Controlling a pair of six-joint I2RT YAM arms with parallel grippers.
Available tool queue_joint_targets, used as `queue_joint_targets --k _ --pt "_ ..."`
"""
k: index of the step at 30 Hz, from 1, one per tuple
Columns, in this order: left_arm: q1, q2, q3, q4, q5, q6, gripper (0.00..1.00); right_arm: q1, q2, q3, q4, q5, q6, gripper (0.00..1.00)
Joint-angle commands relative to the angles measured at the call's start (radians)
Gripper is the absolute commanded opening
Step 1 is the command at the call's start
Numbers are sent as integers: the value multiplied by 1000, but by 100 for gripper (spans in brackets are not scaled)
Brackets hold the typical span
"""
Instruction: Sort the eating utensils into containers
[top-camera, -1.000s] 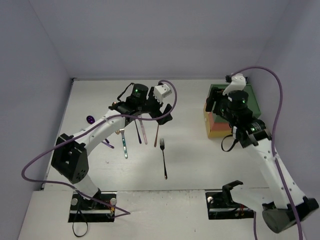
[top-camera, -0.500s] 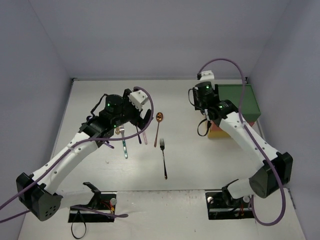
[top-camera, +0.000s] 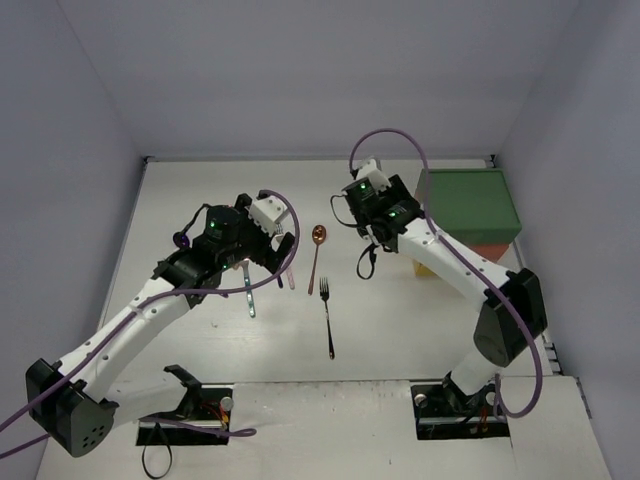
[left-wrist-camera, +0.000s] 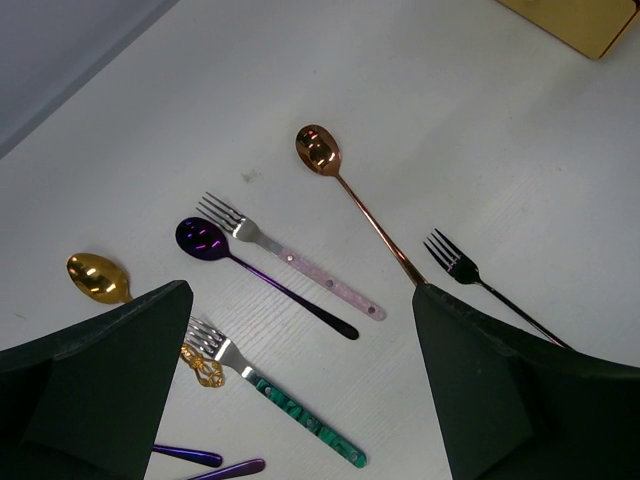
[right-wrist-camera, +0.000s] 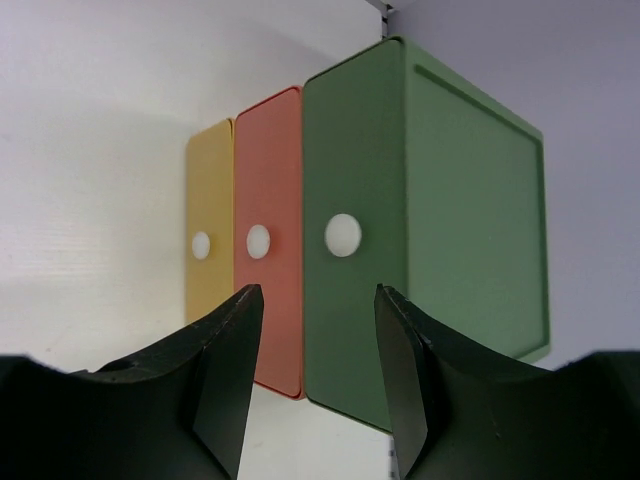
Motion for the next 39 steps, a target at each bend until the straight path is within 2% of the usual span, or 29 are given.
queue_joint_targets --k 1,10,18,39 --pt "3 -31 30 37 -60 23 91 65 93 8 3 211 -94 46" --pt "5 -99 -17 92 -295 -9 91 83 279 -19 -6 415 -114 44" --pt "4 -150 -45 122 -423 -19 91 46 395 -6 -10 483 -102 45" --pt "6 -153 -39 112 -432 -20 91 -40 500 63 -13 566 -50 44"
